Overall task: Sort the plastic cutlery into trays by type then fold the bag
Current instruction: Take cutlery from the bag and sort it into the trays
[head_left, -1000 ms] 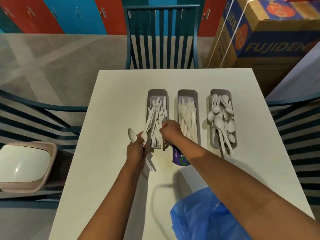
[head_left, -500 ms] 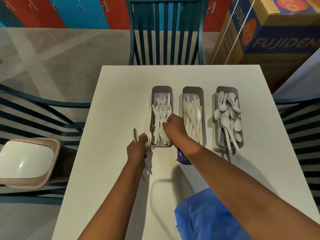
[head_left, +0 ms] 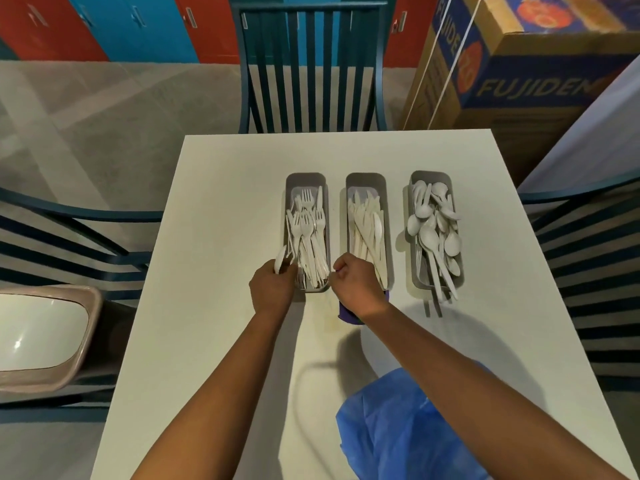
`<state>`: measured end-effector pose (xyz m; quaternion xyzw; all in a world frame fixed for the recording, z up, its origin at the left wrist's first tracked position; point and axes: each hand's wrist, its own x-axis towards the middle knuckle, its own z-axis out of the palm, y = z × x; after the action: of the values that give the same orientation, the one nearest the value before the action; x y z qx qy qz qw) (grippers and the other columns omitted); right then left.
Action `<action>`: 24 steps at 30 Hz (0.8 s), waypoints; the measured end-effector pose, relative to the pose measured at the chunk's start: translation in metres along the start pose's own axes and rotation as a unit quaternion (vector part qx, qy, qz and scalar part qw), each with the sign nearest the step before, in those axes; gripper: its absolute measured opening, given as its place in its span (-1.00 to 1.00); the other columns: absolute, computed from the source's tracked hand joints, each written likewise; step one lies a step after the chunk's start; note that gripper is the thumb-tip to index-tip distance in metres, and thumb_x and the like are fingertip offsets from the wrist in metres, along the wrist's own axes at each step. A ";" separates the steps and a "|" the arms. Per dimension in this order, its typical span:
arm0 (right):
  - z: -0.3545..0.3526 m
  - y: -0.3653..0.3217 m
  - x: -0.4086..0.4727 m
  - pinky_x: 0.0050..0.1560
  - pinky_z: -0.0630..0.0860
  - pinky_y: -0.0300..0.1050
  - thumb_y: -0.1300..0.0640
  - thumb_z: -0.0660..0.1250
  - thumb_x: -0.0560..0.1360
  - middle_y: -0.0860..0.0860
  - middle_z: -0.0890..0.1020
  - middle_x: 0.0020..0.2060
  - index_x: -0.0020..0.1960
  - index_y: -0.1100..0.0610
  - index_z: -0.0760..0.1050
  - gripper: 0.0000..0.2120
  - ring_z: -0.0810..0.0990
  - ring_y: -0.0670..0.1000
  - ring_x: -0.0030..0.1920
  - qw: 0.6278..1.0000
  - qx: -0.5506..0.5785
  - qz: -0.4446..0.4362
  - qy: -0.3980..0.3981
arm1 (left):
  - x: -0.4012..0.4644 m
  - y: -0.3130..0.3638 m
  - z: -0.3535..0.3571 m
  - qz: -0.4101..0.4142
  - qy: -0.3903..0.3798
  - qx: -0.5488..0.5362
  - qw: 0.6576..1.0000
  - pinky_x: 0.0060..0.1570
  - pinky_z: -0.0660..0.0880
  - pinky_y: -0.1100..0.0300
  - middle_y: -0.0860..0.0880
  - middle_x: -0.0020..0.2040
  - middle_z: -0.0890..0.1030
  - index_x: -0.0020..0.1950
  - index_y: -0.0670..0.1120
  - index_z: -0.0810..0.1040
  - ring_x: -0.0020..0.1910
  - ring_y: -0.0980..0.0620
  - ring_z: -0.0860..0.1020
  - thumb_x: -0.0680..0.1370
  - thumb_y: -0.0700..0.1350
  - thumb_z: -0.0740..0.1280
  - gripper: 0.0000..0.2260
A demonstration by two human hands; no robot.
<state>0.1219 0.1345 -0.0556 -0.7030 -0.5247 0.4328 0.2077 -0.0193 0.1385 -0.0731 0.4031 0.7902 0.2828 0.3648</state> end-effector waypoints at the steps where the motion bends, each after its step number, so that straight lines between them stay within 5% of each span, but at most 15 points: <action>1: -0.001 0.002 -0.002 -0.16 0.39 -0.23 0.25 0.24 0.51 -0.02 0.47 -0.38 0.04 0.21 0.49 -0.87 0.49 -0.01 -0.29 1.000 -0.003 0.004 0.001 | -0.001 0.000 0.000 0.007 0.004 0.009 1.000 -0.35 0.26 0.25 -0.04 -0.27 0.56 -0.13 -0.16 0.57 -0.21 -0.03 0.48 0.51 -0.06 0.33 -0.83; 5: -0.007 0.006 -0.011 -0.13 0.37 -0.26 0.25 0.23 0.54 0.12 0.61 -0.12 0.08 0.23 0.50 -0.84 0.50 -0.03 -0.17 1.000 0.004 0.008 -0.011 | -0.010 0.012 -0.003 0.016 0.037 -0.008 0.999 -0.26 0.28 0.21 -0.05 -0.19 0.55 -0.09 -0.16 0.54 -0.18 -0.02 0.47 0.57 -0.01 0.26 -0.77; 7: -0.010 0.005 -0.016 -0.13 0.36 -0.25 0.21 0.22 0.55 0.09 0.61 -0.09 0.06 0.23 0.52 -0.84 0.50 -0.04 -0.15 1.000 0.010 0.001 -0.024 | -0.012 0.021 -0.005 -0.029 0.013 -0.109 0.994 -0.27 0.33 0.21 -0.05 -0.18 0.52 -0.05 -0.16 0.53 -0.25 0.00 0.47 0.61 0.00 0.15 -0.72; 10: -0.010 -0.002 -0.022 -0.14 0.42 -0.17 0.14 0.21 0.54 0.07 0.60 -0.13 0.01 0.20 0.57 -0.80 0.53 0.01 -0.16 0.994 0.034 0.013 -0.103 | -0.017 0.038 -0.007 -0.154 -0.112 -0.421 0.887 -0.51 0.35 0.35 0.02 -0.37 0.46 -0.08 -0.11 0.50 -0.55 0.15 0.40 0.66 -0.06 0.02 -0.69; 13: -0.012 -0.005 -0.029 -0.22 0.44 -0.05 0.11 0.19 0.56 0.07 0.54 -0.26 0.01 0.22 0.55 -0.77 0.53 0.06 -0.26 0.981 0.059 0.032 -0.183 | -0.026 0.048 -0.004 -0.171 -0.162 -0.516 0.823 -0.41 0.41 0.32 0.05 -0.45 0.45 -0.10 -0.11 0.50 -0.52 0.16 0.41 0.68 -0.05 -0.01 -0.66; 19: -0.037 -0.001 -0.043 -0.26 0.37 -0.20 0.25 0.23 0.54 -0.01 0.49 -0.38 -0.14 0.14 0.53 -0.86 0.43 -0.07 -0.36 0.984 0.058 -0.020 -0.167 | -0.046 0.060 0.007 -0.143 -0.199 -0.506 0.827 -0.30 0.47 0.28 0.01 -0.36 0.46 -0.09 -0.12 0.49 -0.40 0.12 0.45 0.68 -0.07 0.01 -0.68; 24: -0.060 0.019 -0.042 -0.22 0.33 -0.12 0.29 0.23 0.52 0.06 0.41 -0.43 -0.19 0.29 0.52 -0.85 0.35 -0.02 -0.39 0.994 0.067 0.004 -0.090 | -0.074 0.067 0.026 -0.107 -0.243 -0.369 0.891 -0.27 0.44 0.26 -0.03 -0.21 0.50 -0.07 -0.11 0.50 -0.27 0.07 0.48 0.65 -0.08 0.08 -0.75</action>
<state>0.1789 0.0989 -0.0215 -0.6480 -0.5082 0.5290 0.2046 0.0602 0.1149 -0.0124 0.2088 0.5536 0.4070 0.6959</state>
